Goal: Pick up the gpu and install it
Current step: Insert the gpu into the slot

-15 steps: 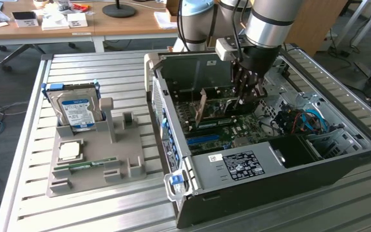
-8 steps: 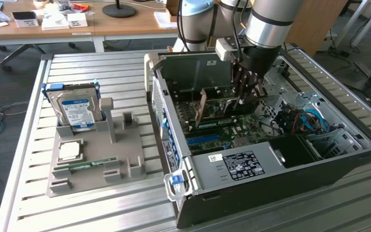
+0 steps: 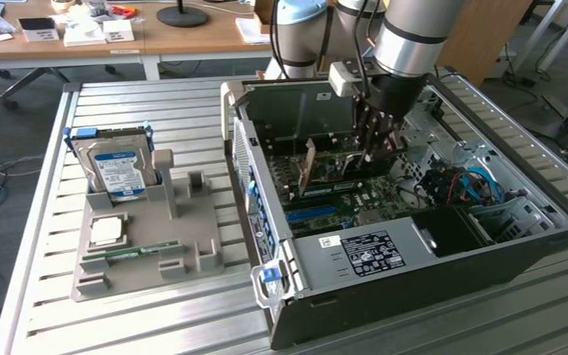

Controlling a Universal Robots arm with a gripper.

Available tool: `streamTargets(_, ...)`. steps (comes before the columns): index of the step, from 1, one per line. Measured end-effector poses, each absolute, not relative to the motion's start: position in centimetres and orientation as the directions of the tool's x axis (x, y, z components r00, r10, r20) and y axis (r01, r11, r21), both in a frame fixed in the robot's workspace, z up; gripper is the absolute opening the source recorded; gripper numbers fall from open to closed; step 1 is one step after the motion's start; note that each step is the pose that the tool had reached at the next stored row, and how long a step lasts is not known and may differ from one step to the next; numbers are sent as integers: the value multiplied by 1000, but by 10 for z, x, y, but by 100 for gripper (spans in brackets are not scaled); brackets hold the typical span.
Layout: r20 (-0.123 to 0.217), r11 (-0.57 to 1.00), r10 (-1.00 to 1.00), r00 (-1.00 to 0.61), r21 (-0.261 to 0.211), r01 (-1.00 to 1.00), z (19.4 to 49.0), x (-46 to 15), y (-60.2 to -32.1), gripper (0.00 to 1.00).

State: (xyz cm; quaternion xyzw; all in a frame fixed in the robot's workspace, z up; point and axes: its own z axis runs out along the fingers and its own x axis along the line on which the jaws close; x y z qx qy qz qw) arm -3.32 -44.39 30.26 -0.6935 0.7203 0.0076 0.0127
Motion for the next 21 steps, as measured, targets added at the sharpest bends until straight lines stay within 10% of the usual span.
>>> streamTargets(21,-29,38,-999,-38,-7,-999,300,-35,-444,27)
